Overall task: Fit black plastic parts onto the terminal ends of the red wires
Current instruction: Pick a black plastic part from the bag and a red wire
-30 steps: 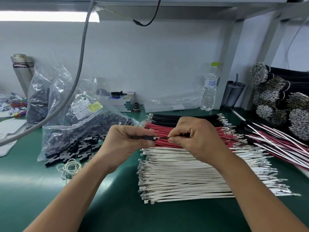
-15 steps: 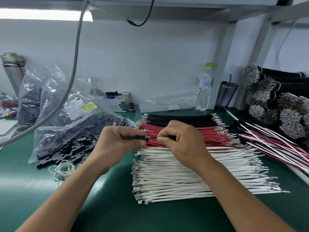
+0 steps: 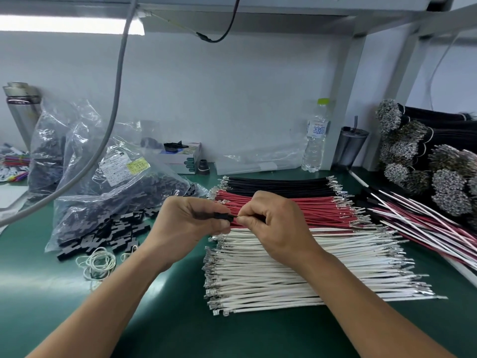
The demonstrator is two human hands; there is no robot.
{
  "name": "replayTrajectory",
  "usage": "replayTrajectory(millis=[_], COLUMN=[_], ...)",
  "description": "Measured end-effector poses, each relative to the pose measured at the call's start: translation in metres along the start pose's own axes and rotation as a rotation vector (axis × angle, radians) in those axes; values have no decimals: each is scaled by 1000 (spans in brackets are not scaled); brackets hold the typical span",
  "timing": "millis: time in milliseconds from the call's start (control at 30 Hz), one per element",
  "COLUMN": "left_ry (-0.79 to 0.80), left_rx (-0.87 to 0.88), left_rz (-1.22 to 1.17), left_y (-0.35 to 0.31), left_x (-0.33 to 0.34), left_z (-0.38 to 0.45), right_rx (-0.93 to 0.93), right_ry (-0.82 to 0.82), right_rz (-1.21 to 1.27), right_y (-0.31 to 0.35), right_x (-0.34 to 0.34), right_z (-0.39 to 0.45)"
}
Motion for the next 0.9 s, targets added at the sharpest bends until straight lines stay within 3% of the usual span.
replayTrajectory(millis=[167, 300, 367, 433, 500, 900], left_ry=[-20, -173, -252, -280, -285, -264], left_rx=[-19, -56, -101, -125, -137, -148], left_rz=[-55, -145, -217, -293, -334, -401], left_y=[2, 7, 13, 17, 19, 25], left_x=[3, -9, -20, -27, -29, -37], left_z=[2, 8, 9, 10, 11, 12], right_rx=[-24, -307, -350, -173, -15, 140], right_ry=[-58, -303, -186, 41, 153, 266], right_rz=[-154, -470, -523, -520, -495, -392], right_y=[-1, 24, 23, 0, -27, -53], right_x=[-14, -34, -16, 10, 25, 36], right_z=[0, 3, 7, 14, 19, 38])
Point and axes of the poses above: each hand's wrist, its own z-axis towards the middle knuckle, its own x-axis out of the palm, y = z × x, the point moved 7 cm from there along z, towards the middle knuckle, and after that the axes turned 10 degrees about -x, right-handed, at the moved point
